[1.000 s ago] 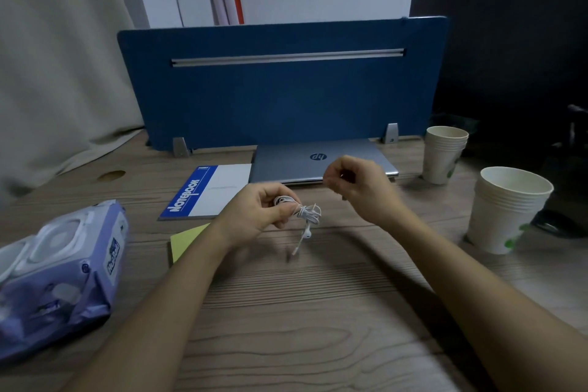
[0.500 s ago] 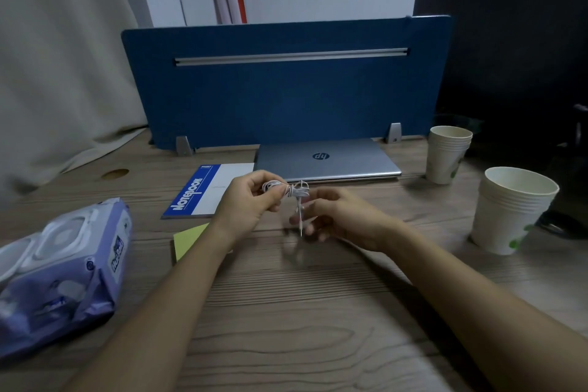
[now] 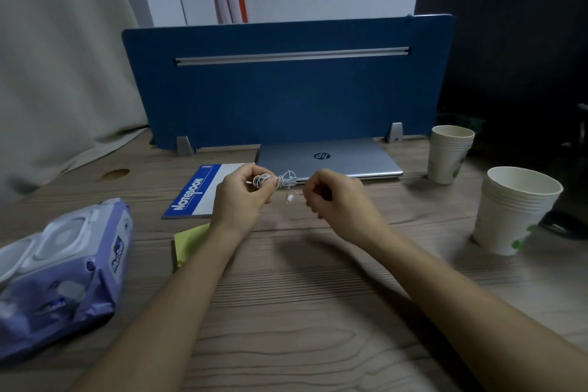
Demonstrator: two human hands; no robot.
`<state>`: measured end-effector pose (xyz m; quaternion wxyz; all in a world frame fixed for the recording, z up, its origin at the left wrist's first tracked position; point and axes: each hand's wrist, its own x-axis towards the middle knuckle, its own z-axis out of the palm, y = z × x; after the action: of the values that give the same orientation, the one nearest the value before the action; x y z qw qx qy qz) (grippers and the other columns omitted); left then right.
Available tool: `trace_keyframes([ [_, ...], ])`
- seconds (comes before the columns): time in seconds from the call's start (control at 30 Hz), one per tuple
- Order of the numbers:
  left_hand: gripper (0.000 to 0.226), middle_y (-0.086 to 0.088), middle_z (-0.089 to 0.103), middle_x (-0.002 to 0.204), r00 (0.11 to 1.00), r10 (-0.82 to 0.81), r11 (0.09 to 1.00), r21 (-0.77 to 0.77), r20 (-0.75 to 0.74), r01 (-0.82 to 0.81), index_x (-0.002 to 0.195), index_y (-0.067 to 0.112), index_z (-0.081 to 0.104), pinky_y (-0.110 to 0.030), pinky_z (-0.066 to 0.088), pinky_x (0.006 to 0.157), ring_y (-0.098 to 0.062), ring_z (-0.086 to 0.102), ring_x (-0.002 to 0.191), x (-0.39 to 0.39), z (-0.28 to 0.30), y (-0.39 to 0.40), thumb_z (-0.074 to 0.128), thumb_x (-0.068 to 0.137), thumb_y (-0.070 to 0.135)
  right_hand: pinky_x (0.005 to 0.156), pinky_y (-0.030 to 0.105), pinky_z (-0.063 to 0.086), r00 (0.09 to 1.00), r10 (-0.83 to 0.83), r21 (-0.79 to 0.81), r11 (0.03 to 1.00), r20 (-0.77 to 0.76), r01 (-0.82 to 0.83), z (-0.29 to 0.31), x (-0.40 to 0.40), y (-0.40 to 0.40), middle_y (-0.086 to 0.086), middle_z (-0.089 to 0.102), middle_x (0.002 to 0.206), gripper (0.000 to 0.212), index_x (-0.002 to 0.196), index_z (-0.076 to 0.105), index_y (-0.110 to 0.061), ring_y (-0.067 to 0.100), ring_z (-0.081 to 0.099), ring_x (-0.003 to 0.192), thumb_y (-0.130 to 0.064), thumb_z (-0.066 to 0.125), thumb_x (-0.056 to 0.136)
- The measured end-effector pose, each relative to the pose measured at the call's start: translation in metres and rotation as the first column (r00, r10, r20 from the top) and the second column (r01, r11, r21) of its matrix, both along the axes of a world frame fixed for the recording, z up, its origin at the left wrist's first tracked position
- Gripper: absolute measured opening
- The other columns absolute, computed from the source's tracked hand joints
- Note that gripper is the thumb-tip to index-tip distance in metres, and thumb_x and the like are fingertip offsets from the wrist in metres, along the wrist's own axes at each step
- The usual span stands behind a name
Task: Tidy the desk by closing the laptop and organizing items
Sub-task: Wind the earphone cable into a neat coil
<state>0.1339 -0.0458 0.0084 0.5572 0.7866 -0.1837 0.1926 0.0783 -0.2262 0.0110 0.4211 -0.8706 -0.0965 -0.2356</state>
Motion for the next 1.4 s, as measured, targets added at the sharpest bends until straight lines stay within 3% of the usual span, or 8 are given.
trace_keyframes([
  [0.13,0.005,-0.002,0.069,0.074,1.0,0.0,0.998,0.057,-0.009,0.0,0.086,0.014,0.069,-0.036,0.057,0.068,-0.014,0.067,0.065,-0.003,0.001,-0.001,0.072,0.087,0.018,0.065,0.012,0.044,0.993,0.02,-0.035,0.999,0.12,-0.016,0.003,-0.001,0.001,-0.013,0.063,0.072,0.011,0.087,0.071,-0.018,0.001,0.057,0.065,-0.008,0.067,0.084],
  [0.3,0.007,-0.003,0.07,0.077,0.998,-0.058,0.987,0.147,-0.035,0.062,0.089,0.014,0.068,-0.026,0.055,0.063,-0.01,0.067,0.064,-0.008,0.0,-0.006,0.072,0.087,0.02,0.065,0.025,0.055,0.995,0.071,0.092,0.993,0.066,-0.077,0.003,0.002,-0.003,-0.009,0.067,0.073,0.011,0.083,0.067,-0.021,0.008,0.064,0.066,-0.011,0.065,0.089],
  [0.5,0.005,0.0,0.07,0.08,0.991,-0.121,0.972,0.195,-0.051,0.129,0.089,0.019,0.069,-0.019,0.054,0.059,-0.006,0.066,0.063,-0.011,-0.002,-0.012,0.071,0.088,0.023,0.053,0.03,0.05,0.988,0.152,0.314,0.938,0.0,-0.144,-0.001,0.007,-0.008,0.013,0.069,0.081,0.018,0.084,0.057,-0.009,0.014,0.061,0.063,-0.005,0.048,0.099],
  [0.63,0.006,0.0,0.07,0.08,0.991,-0.124,0.976,0.173,-0.044,0.129,0.09,0.017,0.069,-0.017,0.053,0.058,-0.006,0.066,0.063,-0.012,0.0,-0.012,0.071,0.089,0.022,0.048,0.025,0.045,0.972,0.233,0.497,0.841,0.024,-0.214,0.0,0.008,-0.008,0.004,0.067,0.071,0.017,0.088,0.061,-0.006,0.011,0.059,0.06,-0.006,0.048,0.1],
  [0.77,0.005,-0.001,0.07,0.078,0.991,-0.126,0.976,0.172,-0.043,0.132,0.088,0.017,0.069,-0.02,0.054,0.059,-0.005,0.065,0.06,-0.013,-0.001,-0.014,0.071,0.088,0.021,0.051,0.024,0.046,0.986,0.168,0.307,0.938,0.011,-0.164,-0.002,0.009,-0.009,0.002,0.059,0.07,0.017,0.097,0.069,-0.009,0.007,0.055,0.058,-0.005,0.052,0.098],
  [0.93,0.002,0.0,0.071,0.08,0.99,-0.134,0.978,0.155,-0.041,0.138,0.088,0.02,0.071,-0.039,0.061,0.071,-0.01,0.069,0.067,-0.011,-0.002,-0.012,0.072,0.088,0.022,0.062,0.021,0.055,0.997,0.076,0.0,0.997,0.012,-0.076,0.0,0.012,-0.013,-0.003,0.054,0.081,0.025,0.107,0.073,-0.007,0.009,0.06,0.065,0.002,0.054,0.094],
  [1.13,0.003,-0.001,0.073,0.085,0.984,-0.155,0.983,0.087,-0.083,0.162,0.09,0.022,0.074,-0.046,0.06,0.079,-0.011,0.072,0.074,-0.008,-0.003,-0.011,0.072,0.088,0.02,0.057,0.014,0.052,0.998,-0.048,0.037,0.998,0.035,0.047,0.003,0.011,-0.02,-0.005,0.068,0.064,0.024,0.074,0.064,-0.023,0.006,0.066,0.053,-0.001,0.066,0.085],
  [1.4,0.005,-0.003,0.073,0.087,0.98,-0.167,0.982,0.071,-0.107,0.175,0.091,0.019,0.075,-0.044,0.061,0.079,-0.011,0.072,0.075,-0.006,-0.004,-0.009,0.072,0.088,0.018,0.062,0.024,0.056,1.0,-0.027,-0.054,0.998,0.01,0.027,0.003,0.011,-0.022,-0.003,0.068,0.066,0.025,0.076,0.064,-0.025,0.008,0.065,0.057,-0.001,0.064,0.085],
])
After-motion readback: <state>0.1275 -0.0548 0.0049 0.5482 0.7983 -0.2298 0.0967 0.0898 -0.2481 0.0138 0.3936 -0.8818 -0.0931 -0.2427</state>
